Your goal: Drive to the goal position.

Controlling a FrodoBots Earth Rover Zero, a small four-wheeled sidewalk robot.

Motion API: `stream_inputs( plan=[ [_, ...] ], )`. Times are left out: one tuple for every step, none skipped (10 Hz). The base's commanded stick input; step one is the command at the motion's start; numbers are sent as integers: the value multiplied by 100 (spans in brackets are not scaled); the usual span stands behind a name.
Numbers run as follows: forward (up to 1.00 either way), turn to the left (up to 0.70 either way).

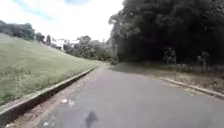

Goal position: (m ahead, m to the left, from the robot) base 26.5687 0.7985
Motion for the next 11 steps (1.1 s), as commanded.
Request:
stream_inputs(
  plan=[
    [100, 0],
    [100, 0],
    [100, 0],
    [100, 0],
    [100, 0],
    [100, 0],
    [100, 0],
    [100, 0],
    [100, 0],
    [100, 0],
    [100, 0]
  ],
)
